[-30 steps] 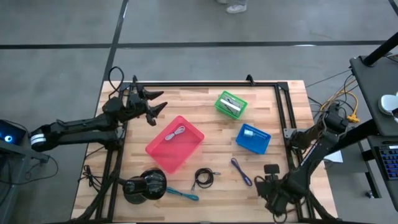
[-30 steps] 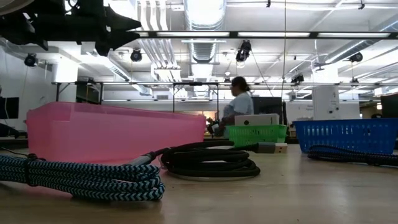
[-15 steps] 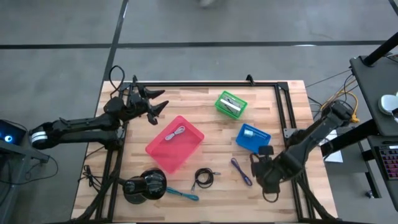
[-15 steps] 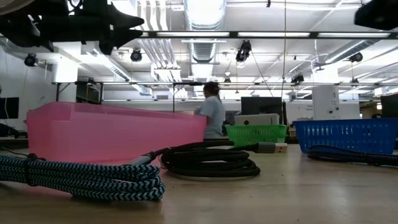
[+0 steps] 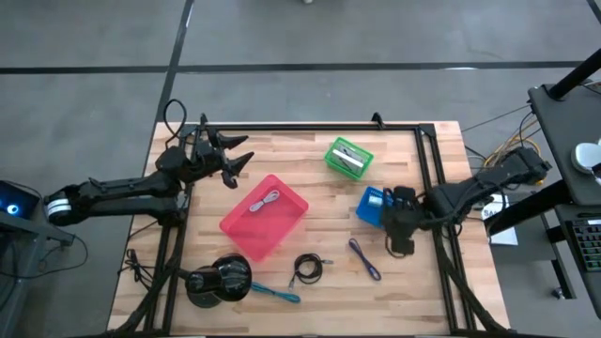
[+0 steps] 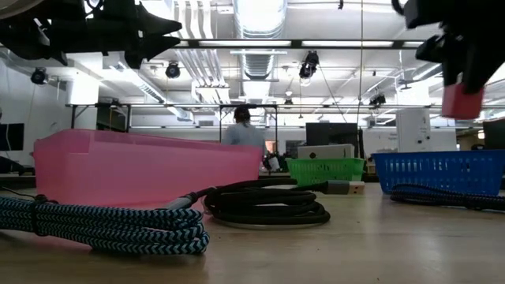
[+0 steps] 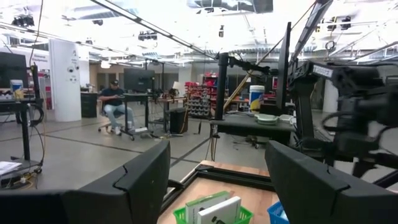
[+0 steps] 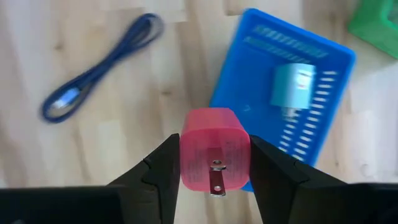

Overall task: Pick and place items into bin
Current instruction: Put the pink charger adapter into the blue bin

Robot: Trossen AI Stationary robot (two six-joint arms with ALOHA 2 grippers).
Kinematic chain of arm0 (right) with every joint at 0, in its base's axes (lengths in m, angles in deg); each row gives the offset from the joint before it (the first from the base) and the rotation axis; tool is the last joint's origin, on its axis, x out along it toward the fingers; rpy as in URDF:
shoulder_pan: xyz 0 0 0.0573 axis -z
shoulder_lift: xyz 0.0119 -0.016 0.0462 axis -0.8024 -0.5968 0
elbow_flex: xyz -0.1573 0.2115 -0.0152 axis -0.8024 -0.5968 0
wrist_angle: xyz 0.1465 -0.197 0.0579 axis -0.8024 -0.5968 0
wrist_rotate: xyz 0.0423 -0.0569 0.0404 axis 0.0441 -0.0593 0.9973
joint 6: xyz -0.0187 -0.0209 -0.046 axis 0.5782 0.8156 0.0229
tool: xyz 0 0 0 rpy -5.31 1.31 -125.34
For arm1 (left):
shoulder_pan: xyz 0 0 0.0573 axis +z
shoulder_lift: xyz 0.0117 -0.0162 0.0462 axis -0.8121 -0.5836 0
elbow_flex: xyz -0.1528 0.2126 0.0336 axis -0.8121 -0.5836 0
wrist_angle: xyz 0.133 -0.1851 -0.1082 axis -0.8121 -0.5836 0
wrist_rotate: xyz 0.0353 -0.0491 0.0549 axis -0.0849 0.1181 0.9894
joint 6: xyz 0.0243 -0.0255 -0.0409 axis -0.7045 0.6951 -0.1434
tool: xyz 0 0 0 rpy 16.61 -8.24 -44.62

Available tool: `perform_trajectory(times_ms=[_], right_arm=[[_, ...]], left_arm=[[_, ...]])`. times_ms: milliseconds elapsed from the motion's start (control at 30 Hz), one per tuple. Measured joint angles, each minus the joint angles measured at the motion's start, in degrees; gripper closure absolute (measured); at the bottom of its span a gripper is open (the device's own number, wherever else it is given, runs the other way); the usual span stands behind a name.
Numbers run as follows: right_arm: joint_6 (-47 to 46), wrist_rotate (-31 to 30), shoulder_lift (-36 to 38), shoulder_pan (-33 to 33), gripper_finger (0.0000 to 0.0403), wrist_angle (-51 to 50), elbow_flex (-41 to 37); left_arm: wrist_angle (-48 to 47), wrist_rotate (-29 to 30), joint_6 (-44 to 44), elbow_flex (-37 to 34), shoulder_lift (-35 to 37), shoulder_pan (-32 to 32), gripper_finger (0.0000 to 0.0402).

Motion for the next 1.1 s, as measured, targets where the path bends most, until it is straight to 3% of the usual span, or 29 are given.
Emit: perform_trajectory(times_ms=[533, 1100], right_arm=[[14.3, 3.7, 1.6, 17.7, 0.0261, 0.2, -2.1], [17.6, 8.3, 1.6, 26.0, 0.0261, 1.6, -11.0]], left_arm=[[-0.1, 0.0, -4.3, -0.3, -0.4, 0.0, 0.0155], [-0.1, 0.0, -5.6, -0.3, -0.6, 0.0, 0.0155]])
